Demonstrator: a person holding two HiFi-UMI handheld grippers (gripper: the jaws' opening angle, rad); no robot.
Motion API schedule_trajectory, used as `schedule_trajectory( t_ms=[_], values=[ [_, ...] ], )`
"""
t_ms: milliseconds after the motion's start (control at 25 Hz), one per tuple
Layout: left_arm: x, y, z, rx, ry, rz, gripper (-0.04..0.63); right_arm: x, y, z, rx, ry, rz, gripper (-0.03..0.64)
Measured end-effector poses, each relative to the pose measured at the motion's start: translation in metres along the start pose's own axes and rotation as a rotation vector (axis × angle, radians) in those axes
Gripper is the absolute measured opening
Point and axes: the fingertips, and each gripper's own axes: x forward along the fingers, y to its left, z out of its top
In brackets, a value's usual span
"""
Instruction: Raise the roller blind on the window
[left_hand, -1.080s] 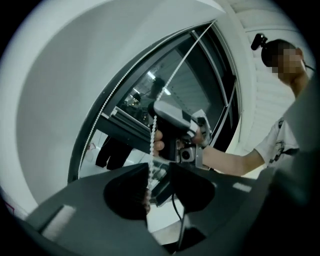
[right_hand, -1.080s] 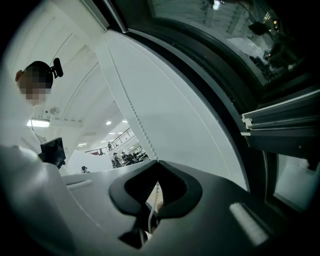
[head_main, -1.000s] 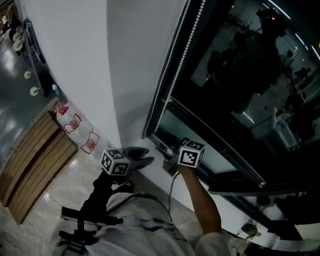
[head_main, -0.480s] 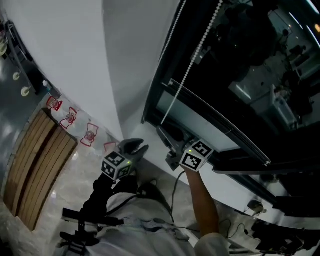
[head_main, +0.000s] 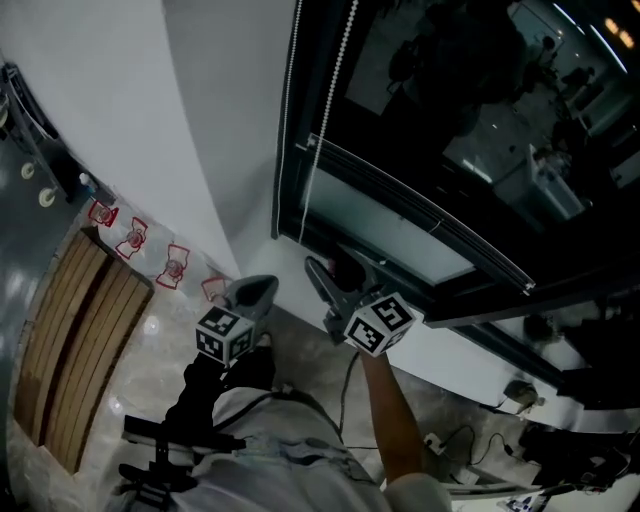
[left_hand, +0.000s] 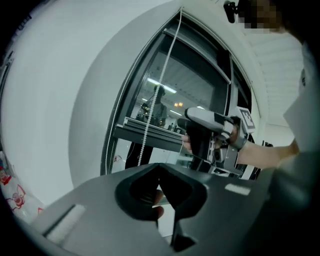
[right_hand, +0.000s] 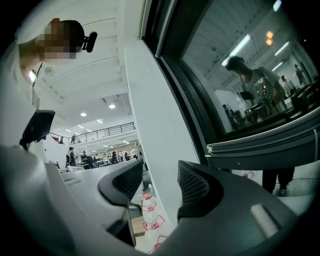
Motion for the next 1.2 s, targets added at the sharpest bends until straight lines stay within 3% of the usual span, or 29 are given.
schedule_trajectory(
  t_ms=[200,320,480,920,1200],
  values=[
    [-0.023,-0.040,-0.018,-0.002,-0.016,0.038,-0.002,-0.058,0.016,-0.013,-0.074,0.029,-0.111,0.196],
    [-0.035,-0.062,-0.021,-0.040,-0.023,0.070,-0.002,-0.097,0.021,-0.020,-0.114,0.029,-0.241,0.101],
    [-0.048,-0.096,-0.020,-0.052,-0.029,0.086,-0.002,-0.145,0.038,-0.021,-0.085,-0.019,-0.340,0.002],
    [-0.058,-0.156,-0.018,-0.022,-0.031,-0.018,-0.003,-0.211,0.080,-0.041,-0.076,-0.025,-0.469,0.002],
    [-0.102,-0.147,-0.040,-0.005,0.007,-0.051,-0.002,-0.210,0.112,-0.072,-0.034,0.005,-0.525,0.002]
  ],
)
